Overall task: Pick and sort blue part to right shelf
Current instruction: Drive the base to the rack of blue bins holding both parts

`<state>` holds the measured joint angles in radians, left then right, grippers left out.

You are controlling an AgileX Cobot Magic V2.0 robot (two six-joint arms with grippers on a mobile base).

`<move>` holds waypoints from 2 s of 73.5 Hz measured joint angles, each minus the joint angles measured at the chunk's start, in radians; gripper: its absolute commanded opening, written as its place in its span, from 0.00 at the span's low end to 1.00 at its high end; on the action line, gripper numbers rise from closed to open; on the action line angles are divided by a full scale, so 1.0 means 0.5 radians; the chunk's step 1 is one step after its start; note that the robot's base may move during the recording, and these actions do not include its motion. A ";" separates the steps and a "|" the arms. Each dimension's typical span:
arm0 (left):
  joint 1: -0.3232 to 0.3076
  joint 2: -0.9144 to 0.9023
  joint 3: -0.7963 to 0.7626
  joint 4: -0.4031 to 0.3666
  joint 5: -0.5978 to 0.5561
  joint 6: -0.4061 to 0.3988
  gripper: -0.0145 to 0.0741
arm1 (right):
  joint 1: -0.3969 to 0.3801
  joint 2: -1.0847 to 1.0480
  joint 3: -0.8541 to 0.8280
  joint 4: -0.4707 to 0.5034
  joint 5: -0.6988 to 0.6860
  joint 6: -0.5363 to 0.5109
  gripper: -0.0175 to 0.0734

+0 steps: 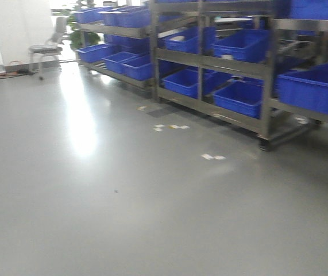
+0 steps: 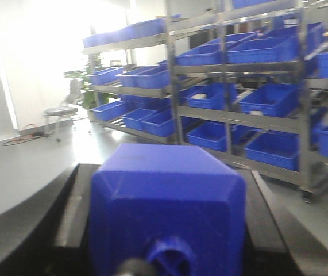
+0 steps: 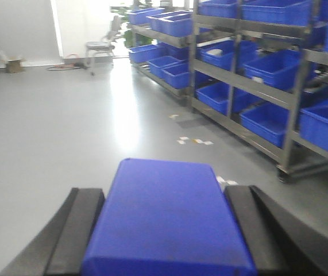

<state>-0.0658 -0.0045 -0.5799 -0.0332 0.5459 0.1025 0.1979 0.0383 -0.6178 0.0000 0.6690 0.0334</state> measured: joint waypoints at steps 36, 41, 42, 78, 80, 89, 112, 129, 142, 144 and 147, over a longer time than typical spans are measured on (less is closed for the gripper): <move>0.000 0.000 0.000 -0.007 0.000 0.000 0.52 | 0.000 0.000 0.000 0.000 0.000 0.000 0.43; 0.000 0.000 0.000 -0.007 0.000 0.000 0.52 | 0.000 0.000 0.000 0.000 0.000 0.000 0.43; 0.000 0.000 0.000 -0.007 0.000 0.000 0.52 | 0.000 0.000 0.000 0.000 0.000 0.000 0.43; 0.000 0.000 0.000 -0.007 0.000 0.000 0.52 | 0.000 0.000 0.000 0.000 0.000 0.000 0.43; 0.000 0.000 0.000 -0.007 0.000 0.000 0.52 | 0.000 0.000 0.000 0.000 0.000 0.000 0.43; 0.000 0.000 0.000 -0.007 0.000 0.000 0.52 | 0.000 0.000 0.000 0.000 0.000 0.000 0.43; 0.000 0.000 0.000 -0.007 0.000 0.000 0.52 | 0.000 0.000 0.000 0.000 0.000 0.000 0.43; 0.000 0.000 0.000 -0.007 0.000 0.000 0.52 | 0.000 0.000 0.000 0.000 0.000 0.000 0.43; 0.000 0.000 0.000 -0.007 0.000 0.000 0.52 | 0.000 0.000 0.000 0.000 0.000 0.000 0.43; 0.000 0.000 0.000 -0.007 0.000 0.000 0.52 | 0.000 0.000 0.000 0.000 0.000 0.000 0.43; 0.000 0.000 0.000 -0.007 0.000 0.000 0.52 | 0.000 0.000 0.000 0.000 0.000 0.000 0.43</move>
<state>-0.0658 -0.0045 -0.5799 -0.0368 0.5459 0.1025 0.1979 0.0383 -0.6178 0.0000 0.6690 0.0334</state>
